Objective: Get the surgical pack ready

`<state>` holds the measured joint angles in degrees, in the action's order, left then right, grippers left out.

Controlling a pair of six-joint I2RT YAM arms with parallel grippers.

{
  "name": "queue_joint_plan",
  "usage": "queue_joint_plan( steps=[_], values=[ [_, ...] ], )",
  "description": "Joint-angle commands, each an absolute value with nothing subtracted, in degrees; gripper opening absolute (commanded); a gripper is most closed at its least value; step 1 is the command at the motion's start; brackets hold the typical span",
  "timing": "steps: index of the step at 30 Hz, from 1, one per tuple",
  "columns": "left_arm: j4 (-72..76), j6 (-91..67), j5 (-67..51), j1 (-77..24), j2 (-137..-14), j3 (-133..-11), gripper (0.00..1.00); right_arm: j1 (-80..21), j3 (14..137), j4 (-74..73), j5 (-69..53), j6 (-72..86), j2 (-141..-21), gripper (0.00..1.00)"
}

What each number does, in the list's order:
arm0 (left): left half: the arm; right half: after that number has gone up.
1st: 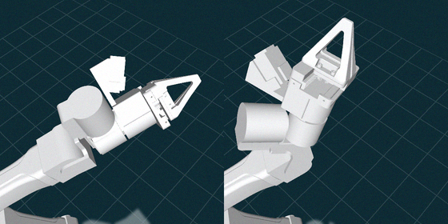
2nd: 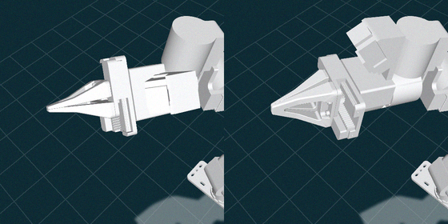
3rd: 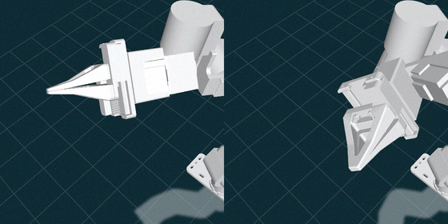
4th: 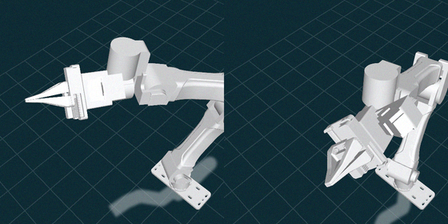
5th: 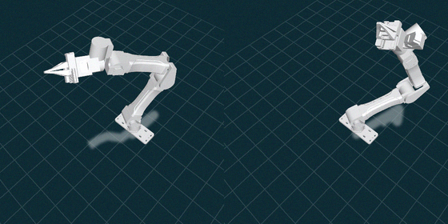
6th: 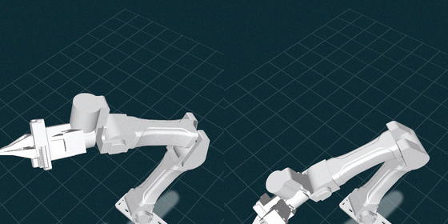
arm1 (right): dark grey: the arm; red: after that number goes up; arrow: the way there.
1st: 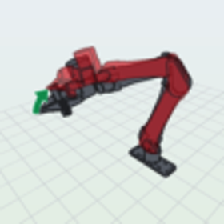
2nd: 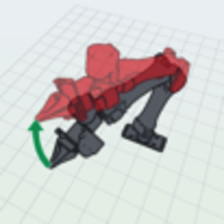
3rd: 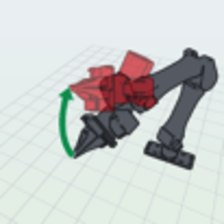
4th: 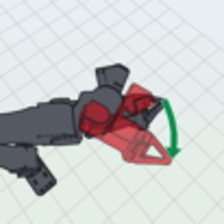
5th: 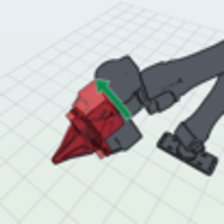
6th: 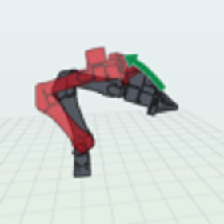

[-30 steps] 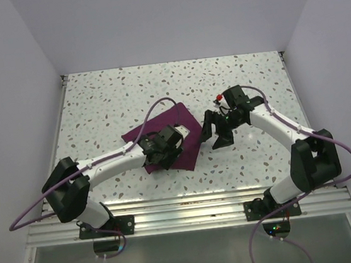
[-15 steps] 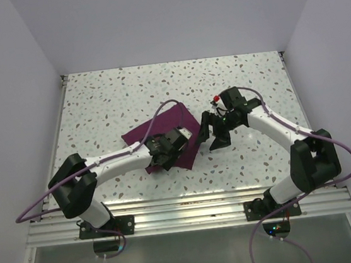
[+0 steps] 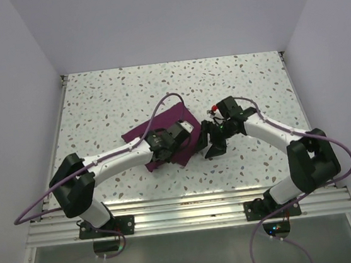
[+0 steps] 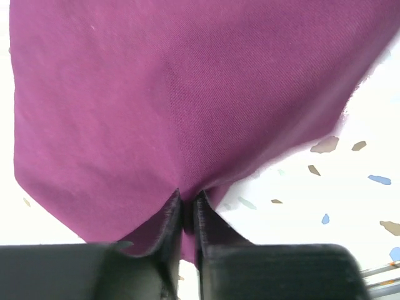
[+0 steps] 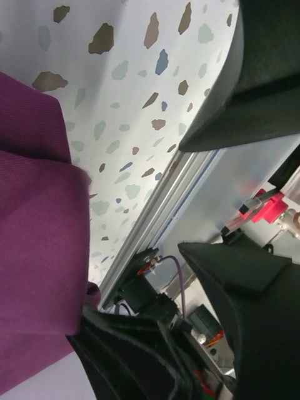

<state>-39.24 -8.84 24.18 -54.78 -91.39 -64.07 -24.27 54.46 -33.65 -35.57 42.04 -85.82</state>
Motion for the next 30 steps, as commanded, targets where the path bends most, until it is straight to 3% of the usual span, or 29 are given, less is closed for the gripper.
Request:
queue_joint_plan(
  steps=[1,3,4,6,9,12,13,15,30],
  values=[
    [-39.5,-7.6,25.5,-54.7,-90.3,-67.3,0.10,-24.7,52.9,-27.5,-37.0,48.8,-84.5,0.58],
    [-39.5,-7.4,25.1,-54.6,-90.2,-67.4,0.03,-24.7,52.1,-23.7,-37.4,51.5,-85.2,0.51],
    [-39.5,-7.4,24.2,-54.6,-90.2,-67.5,0.00,-24.7,51.4,-21.9,-37.4,54.9,-85.1,0.41],
    [-39.1,-7.1,22.2,-54.6,-89.9,-67.0,0.00,-24.7,47.1,-15.5,-37.0,61.4,-83.9,0.32],
    [-39.0,-7.1,20.7,-54.6,-89.4,-66.2,0.00,-24.8,45.0,-10.1,-35.3,65.4,-82.4,0.30],
    [-39.1,-7.3,19.7,-54.6,-88.1,-65.3,0.00,-25.7,44.1,-8.5,-34.0,67.8,-81.9,0.20],
    [-39.1,-7.3,18.9,-54.6,-87.8,-65.4,0.00,-27.1,43.3,-7.6,-33.8,70.3,-82.1,0.08],
    [-39.9,-6.9,18.0,-54.6,-87.8,-66.0,0.00,-28.7,42.4,-2.8,-32.6,73.8,-82.4,0.00],
    [-42.0,-4.7,12.8,-54.6,-87.1,-70.0,0.00,-36.9,38.1,21.1,-16.9,90.0,-90.7,0.00]
  ],
)
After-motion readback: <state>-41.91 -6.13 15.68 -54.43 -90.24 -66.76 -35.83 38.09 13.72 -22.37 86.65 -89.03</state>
